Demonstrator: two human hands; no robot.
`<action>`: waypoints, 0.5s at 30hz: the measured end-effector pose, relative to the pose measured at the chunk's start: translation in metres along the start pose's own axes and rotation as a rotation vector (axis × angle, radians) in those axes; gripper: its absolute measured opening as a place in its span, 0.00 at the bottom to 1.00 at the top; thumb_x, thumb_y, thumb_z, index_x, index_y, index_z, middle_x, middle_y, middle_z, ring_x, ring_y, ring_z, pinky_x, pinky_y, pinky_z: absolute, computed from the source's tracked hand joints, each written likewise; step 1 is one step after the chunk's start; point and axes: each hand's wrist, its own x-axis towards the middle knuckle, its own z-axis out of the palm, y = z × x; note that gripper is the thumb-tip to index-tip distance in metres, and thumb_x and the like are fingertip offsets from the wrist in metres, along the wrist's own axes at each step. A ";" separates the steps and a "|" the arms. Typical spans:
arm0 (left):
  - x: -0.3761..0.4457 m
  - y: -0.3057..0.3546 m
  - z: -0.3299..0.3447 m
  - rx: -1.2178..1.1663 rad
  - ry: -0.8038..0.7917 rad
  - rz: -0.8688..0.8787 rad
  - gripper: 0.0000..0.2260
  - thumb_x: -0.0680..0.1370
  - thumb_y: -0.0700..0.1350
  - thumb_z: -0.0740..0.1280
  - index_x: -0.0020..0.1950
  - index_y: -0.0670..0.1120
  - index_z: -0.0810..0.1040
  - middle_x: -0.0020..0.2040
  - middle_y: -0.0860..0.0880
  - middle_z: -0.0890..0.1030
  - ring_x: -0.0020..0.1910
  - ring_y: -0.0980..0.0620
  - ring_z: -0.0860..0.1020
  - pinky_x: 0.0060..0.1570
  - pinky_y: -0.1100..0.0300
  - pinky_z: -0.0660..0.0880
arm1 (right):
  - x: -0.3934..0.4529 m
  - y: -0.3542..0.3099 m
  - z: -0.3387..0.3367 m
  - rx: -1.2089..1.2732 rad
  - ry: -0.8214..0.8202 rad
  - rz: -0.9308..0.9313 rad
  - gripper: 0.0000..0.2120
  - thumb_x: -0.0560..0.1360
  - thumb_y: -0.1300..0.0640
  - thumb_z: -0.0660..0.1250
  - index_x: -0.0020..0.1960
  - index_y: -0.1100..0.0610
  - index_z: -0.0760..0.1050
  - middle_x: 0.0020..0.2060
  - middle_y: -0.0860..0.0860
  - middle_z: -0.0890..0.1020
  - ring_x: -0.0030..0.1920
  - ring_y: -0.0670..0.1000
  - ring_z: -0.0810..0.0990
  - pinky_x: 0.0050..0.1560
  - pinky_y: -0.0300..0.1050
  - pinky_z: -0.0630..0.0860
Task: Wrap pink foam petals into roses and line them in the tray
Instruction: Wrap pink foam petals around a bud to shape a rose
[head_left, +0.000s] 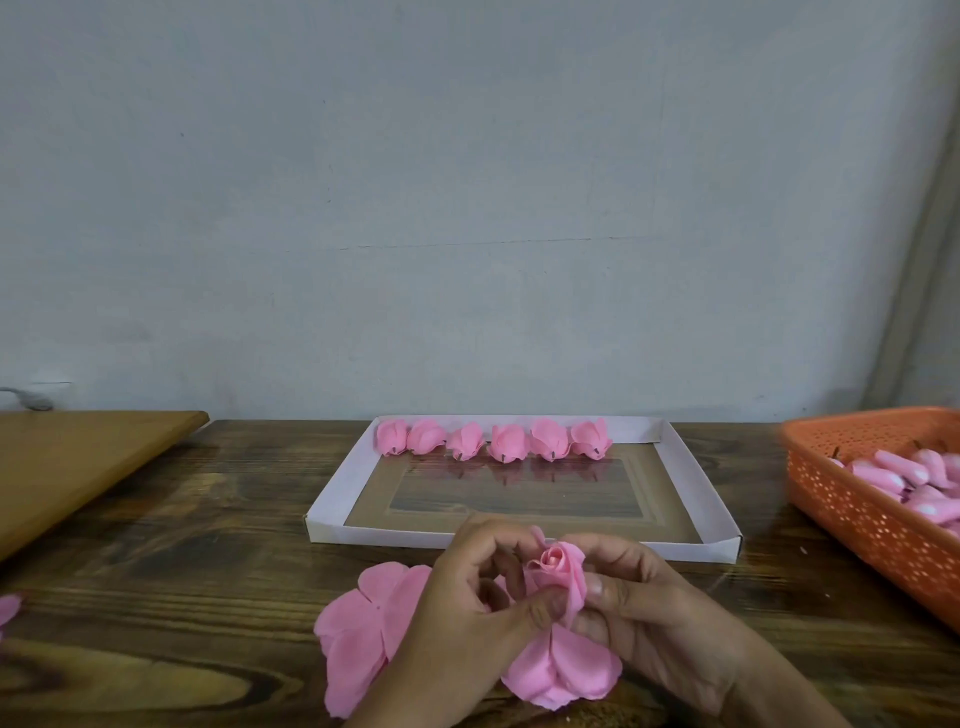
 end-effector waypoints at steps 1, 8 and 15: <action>0.000 0.000 0.000 -0.002 -0.001 0.003 0.16 0.62 0.65 0.80 0.42 0.60 0.82 0.47 0.58 0.79 0.37 0.57 0.75 0.37 0.61 0.70 | 0.000 0.000 -0.001 0.003 -0.005 0.006 0.22 0.67 0.66 0.78 0.59 0.70 0.78 0.57 0.69 0.80 0.54 0.62 0.82 0.58 0.53 0.80; 0.002 0.001 -0.002 -0.028 -0.044 -0.019 0.17 0.63 0.65 0.80 0.46 0.59 0.85 0.51 0.56 0.81 0.45 0.44 0.79 0.45 0.50 0.75 | 0.000 0.002 -0.006 0.044 -0.022 0.013 0.21 0.68 0.67 0.77 0.60 0.67 0.79 0.57 0.66 0.81 0.56 0.60 0.83 0.60 0.52 0.79; 0.004 0.001 -0.004 -0.052 0.013 -0.036 0.20 0.64 0.62 0.80 0.44 0.48 0.85 0.53 0.49 0.81 0.51 0.40 0.81 0.47 0.43 0.77 | 0.001 0.004 -0.011 0.019 -0.031 -0.017 0.25 0.70 0.67 0.76 0.64 0.72 0.72 0.62 0.72 0.76 0.71 0.77 0.60 0.71 0.60 0.66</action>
